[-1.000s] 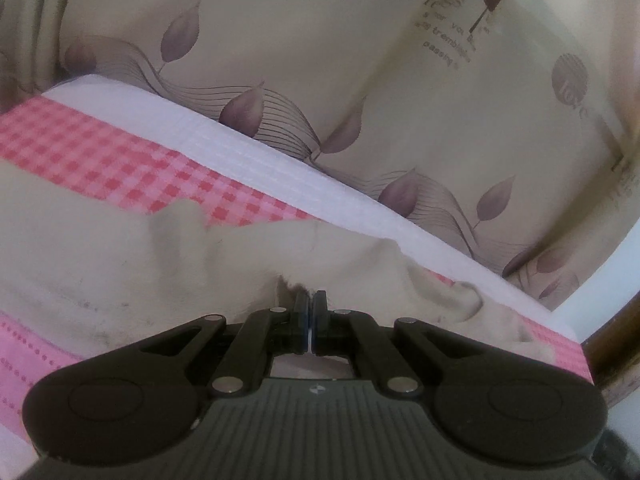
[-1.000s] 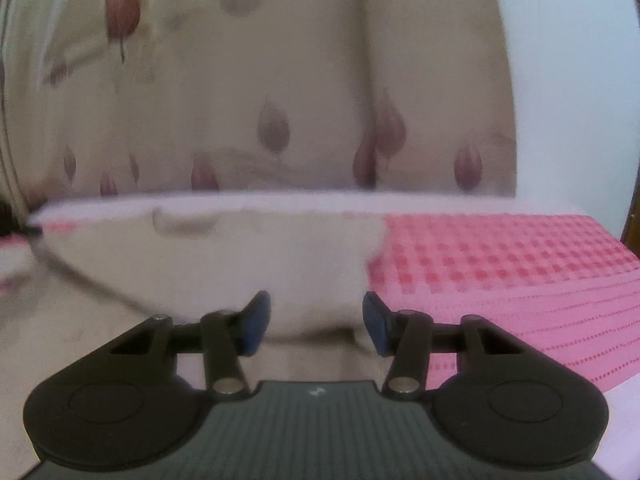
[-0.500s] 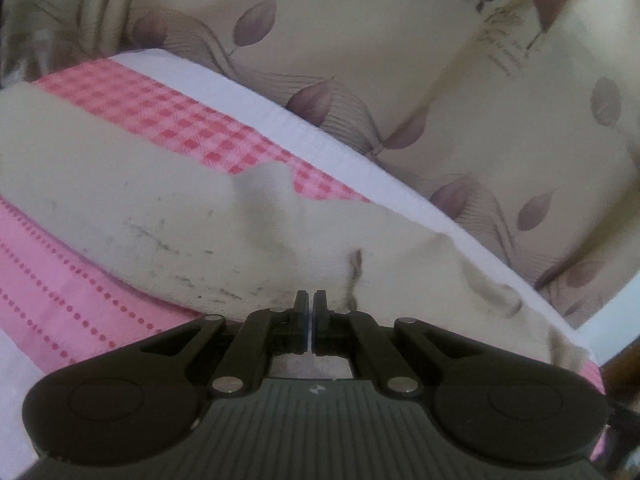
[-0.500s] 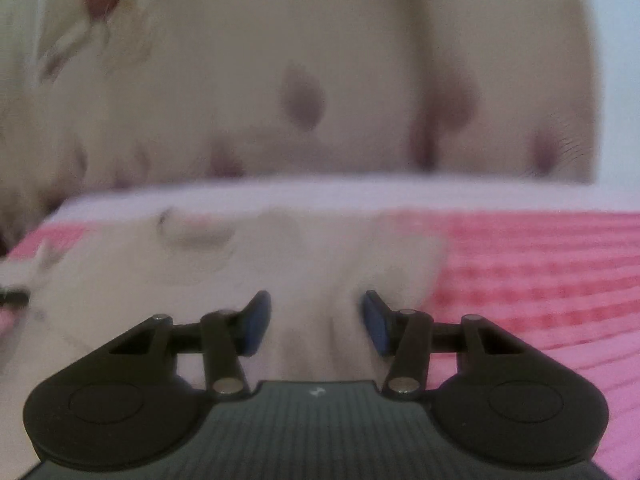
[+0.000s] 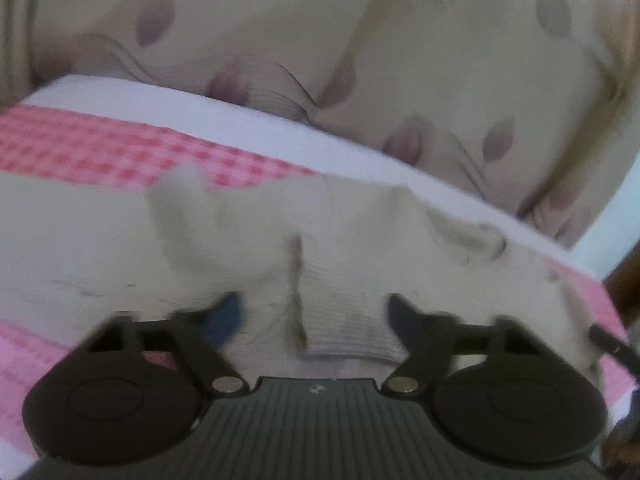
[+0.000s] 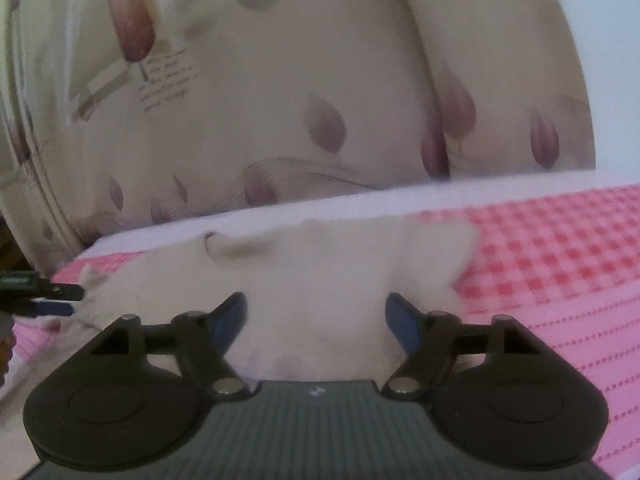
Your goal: Fold small clothes
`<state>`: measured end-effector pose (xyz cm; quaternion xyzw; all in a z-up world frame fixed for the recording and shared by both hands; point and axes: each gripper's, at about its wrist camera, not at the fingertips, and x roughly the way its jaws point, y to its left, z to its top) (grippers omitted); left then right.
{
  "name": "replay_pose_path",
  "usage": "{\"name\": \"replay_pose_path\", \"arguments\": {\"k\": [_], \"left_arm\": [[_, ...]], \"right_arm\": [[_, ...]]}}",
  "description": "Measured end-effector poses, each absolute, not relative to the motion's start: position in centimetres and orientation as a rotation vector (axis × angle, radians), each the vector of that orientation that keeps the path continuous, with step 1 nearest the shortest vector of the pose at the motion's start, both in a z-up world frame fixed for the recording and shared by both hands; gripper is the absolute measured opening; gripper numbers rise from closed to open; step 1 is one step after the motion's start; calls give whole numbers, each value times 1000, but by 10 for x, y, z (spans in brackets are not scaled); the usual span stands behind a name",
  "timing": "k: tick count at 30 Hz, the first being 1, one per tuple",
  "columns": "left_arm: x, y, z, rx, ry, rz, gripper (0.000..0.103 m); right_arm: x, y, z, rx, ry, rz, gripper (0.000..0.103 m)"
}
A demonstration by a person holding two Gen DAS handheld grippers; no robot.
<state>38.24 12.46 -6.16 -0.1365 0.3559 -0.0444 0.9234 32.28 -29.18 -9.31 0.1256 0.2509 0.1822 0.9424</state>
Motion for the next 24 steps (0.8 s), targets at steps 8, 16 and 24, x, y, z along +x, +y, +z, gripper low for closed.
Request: {"name": "replay_pose_path", "arguments": {"k": [8, 16, 24], "left_arm": [[381, 140, -64, -237, 657, 84, 0], [308, 223, -47, -434, 453, 154, 101], [265, 373, -30, -585, 469, 346, 84]], "right_arm": [[316, -274, -98, 164, 508, 351, 85], [312, -260, -101, 68, 522, 358, 91], [314, -254, -99, 41, 535, 336, 92]]}}
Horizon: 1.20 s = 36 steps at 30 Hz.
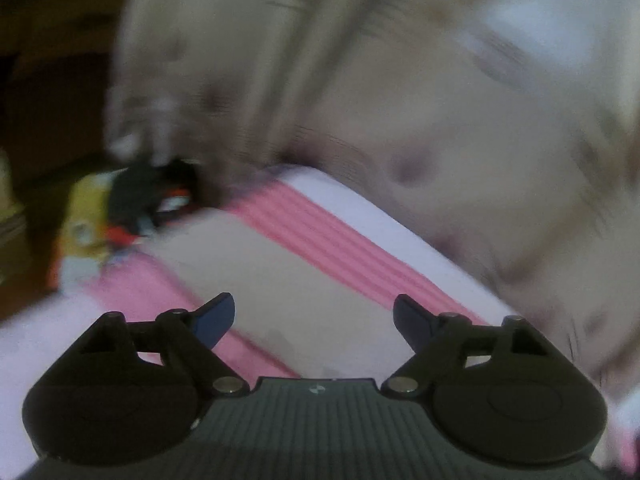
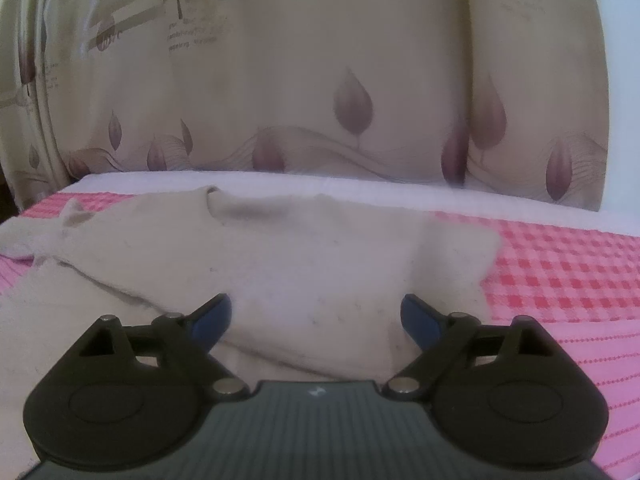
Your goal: Fold small clothes
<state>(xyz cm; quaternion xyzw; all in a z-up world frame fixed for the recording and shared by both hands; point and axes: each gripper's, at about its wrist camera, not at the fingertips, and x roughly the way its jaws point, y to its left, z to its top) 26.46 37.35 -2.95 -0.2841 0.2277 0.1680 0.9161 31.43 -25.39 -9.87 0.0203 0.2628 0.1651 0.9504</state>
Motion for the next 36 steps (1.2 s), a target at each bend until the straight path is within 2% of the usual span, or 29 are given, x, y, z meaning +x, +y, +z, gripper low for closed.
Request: {"name": "replay_pose_path", "arguments": {"k": [2, 5, 9, 12, 14, 16, 17, 18, 19, 20, 21, 22, 30, 36], "left_arm": [[257, 421, -29, -669, 481, 393, 84], [255, 492, -40, -841, 595, 382, 85], [259, 564, -83, -1186, 679, 275, 85], [268, 581, -121, -1399, 702, 172, 84], [275, 580, -135, -1438, 678, 128, 84], [288, 576, -141, -1436, 693, 82, 84], [292, 575, -144, -1433, 690, 87, 81], [294, 573, -145, -1434, 672, 103, 71], [294, 572, -145, -1435, 636, 130, 53], [293, 572, -145, -1425, 597, 151, 42], [289, 572, -141, -1416, 526, 180, 14], [285, 571, -134, -1395, 460, 206, 5], [278, 526, -36, -1092, 315, 226, 4], [287, 438, 52, -924, 233, 115, 4]], "right_arm": [[314, -251, -99, 27, 534, 322, 93], [315, -247, -100, 6, 547, 301, 93], [319, -241, -103, -39, 578, 272, 93], [319, -238, -103, -75, 585, 244, 93], [318, -237, -103, -89, 585, 221, 100], [317, -236, -103, -100, 587, 206, 100], [317, -236, -103, -105, 588, 200, 100], [318, -236, -103, -111, 591, 198, 101], [317, -236, -103, -116, 592, 193, 102], [317, -236, -103, -122, 591, 187, 102], [317, -236, -103, -125, 590, 183, 102], [317, -235, -103, -130, 589, 179, 102], [318, -236, -104, -130, 583, 182, 102], [315, -239, -104, -107, 563, 198, 103]]}}
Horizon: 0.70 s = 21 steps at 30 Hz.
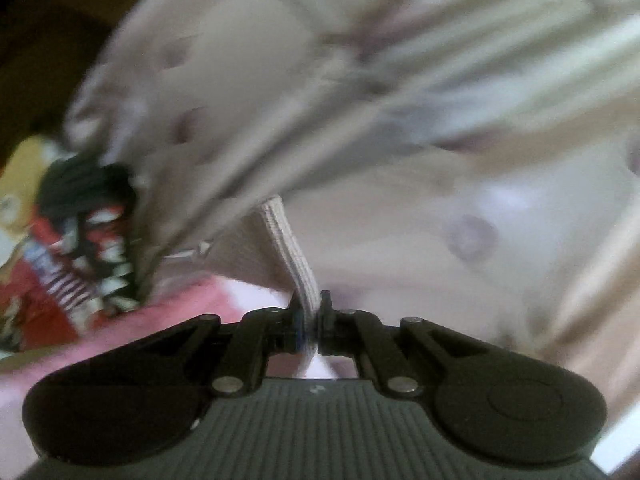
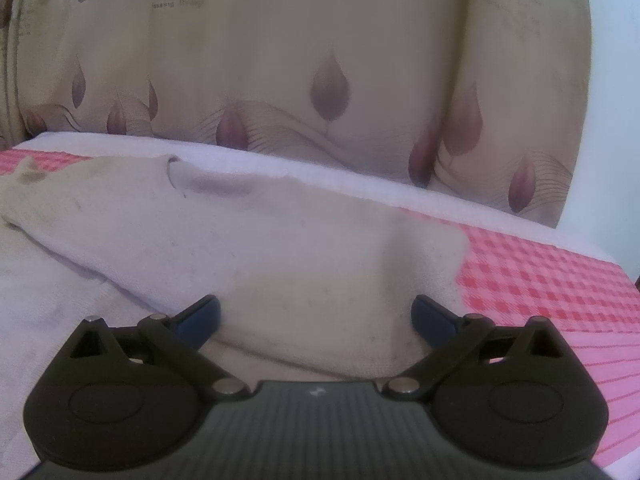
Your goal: Fold small clothes
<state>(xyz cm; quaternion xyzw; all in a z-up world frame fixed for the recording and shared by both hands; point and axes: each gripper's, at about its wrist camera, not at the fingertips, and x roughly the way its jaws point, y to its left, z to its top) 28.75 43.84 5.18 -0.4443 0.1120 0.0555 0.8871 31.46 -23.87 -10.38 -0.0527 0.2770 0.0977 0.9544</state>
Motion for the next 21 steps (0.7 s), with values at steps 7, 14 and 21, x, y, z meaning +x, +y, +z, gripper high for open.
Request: {"name": "replay_pose_path", "arguments": {"k": [7, 14, 21], "left_arm": [[309, 295, 125, -767, 212, -113, 4], [350, 137, 123, -702, 345, -361, 4], [395, 2, 53, -610, 516, -453, 4]], "right_arm": [[311, -243, -102, -63, 532, 246, 103], [297, -276, -96, 138, 410, 294, 103], [292, -297, -95, 270, 354, 309, 103]]}}
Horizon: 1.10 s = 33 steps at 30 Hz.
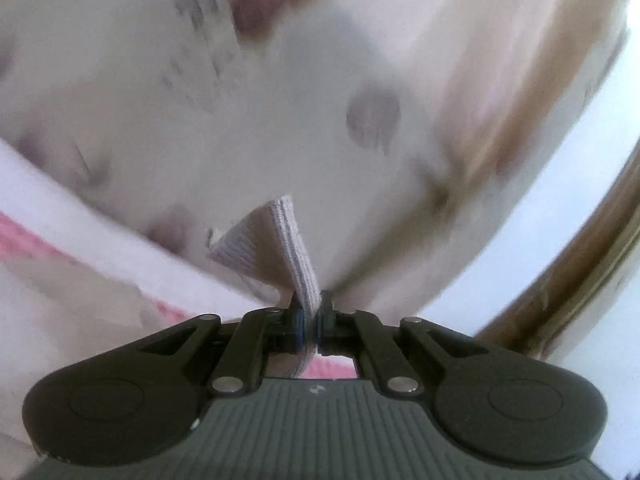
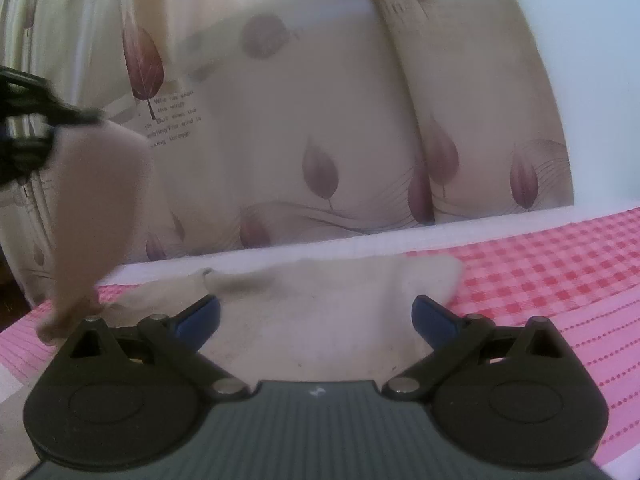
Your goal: Fold small clothes
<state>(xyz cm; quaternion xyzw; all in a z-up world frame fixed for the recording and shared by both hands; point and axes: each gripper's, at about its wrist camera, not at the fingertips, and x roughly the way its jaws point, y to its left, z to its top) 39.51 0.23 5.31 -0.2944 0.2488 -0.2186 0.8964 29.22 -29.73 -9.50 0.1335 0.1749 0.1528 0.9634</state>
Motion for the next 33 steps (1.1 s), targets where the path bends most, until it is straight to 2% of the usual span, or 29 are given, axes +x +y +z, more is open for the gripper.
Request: {"name": "replay_pose_path", "arguments": {"k": [6, 8, 10, 11, 13, 17, 23, 28, 31, 33], "left_arm": [[421, -69, -15, -525, 674, -579, 6], [426, -79, -27, -496, 697, -618, 27], [418, -75, -29, -507, 675, -627, 71], [412, -69, -28, -527, 640, -623, 79], [400, -55, -23, -540, 583, -601, 102], [378, -12, -25, -565, 529, -518, 102], [343, 56, -61, -397, 485, -280, 98], [338, 99, -98, -542, 498, -235, 91], [334, 100, -100, -540, 461, -210, 93], [333, 94, -96, -511, 446, -185, 93]], "right_arm": [[289, -295, -95, 255, 350, 318, 103], [288, -296, -95, 264, 343, 322, 103], [286, -297, -96, 271, 337, 322, 103], [286, -297, -96, 273, 336, 323, 103], [284, -297, -96, 272, 336, 327, 103], [285, -297, -95, 269, 345, 337, 103], [294, -302, -95, 313, 439, 335, 103], [310, -316, -100, 413, 516, 297, 103], [317, -308, -98, 375, 543, 338, 102], [321, -295, -96, 298, 568, 372, 94]]}}
